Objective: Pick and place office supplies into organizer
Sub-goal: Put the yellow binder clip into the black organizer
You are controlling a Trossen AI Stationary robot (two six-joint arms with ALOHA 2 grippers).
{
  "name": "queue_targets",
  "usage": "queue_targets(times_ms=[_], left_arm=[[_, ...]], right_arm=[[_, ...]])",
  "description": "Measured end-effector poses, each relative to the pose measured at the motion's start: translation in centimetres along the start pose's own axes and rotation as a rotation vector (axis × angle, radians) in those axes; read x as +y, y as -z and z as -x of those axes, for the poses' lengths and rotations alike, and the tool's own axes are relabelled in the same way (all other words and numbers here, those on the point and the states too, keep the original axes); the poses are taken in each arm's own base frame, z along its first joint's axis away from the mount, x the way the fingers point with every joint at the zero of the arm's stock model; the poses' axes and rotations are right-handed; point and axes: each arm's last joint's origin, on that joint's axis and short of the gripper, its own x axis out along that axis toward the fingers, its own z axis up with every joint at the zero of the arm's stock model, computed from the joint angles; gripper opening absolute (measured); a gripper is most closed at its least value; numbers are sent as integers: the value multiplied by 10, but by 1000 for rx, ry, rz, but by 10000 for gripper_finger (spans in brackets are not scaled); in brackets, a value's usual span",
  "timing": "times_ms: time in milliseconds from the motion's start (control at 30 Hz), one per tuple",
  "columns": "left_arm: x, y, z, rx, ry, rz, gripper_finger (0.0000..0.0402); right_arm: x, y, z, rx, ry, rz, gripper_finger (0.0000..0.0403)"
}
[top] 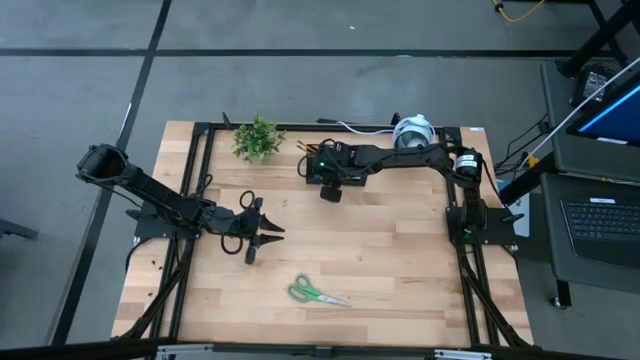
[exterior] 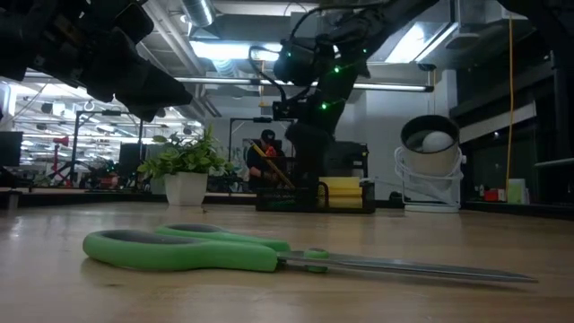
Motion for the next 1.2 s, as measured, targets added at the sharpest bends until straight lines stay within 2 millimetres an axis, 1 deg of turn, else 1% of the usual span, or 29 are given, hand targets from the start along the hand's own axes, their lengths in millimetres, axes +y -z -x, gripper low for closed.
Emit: queue_targets(times_ms=[100,233,267,333,433,533,633,767,900,1067,1200], left_arm=[[0,0,0,0,0,0,90],[0,0,0,0,0,0,90],[0,0,0,0,0,0,90],[0,0,0,-4,-17,0,90],[3,0,0,-20,-107,23,91],[5,1,-1,-21,-168,27,93],[5,5,-3,-8,-196,29,99],[6,12,-8,20,-227,39,113],[9,20,-13,25,-343,57,127],[13,31,-19,21,-478,114,134],[12,34,-29,5,-565,156,135]], right_arm=[[7,-6,9,16,-13,12,96],[19,-12,19,14,-30,69,19],[22,-12,22,21,-30,95,11],[29,-15,29,9,-1,117,12],[42,-16,46,-15,32,151,7],[56,-11,61,-29,37,158,6],[67,0,73,-86,27,127,6],[82,26,80,-189,-1,107,5],[90,50,88,-340,-38,64,10],[91,77,91,-445,-60,25,8],[89,97,87,-461,-70,-18,10]])
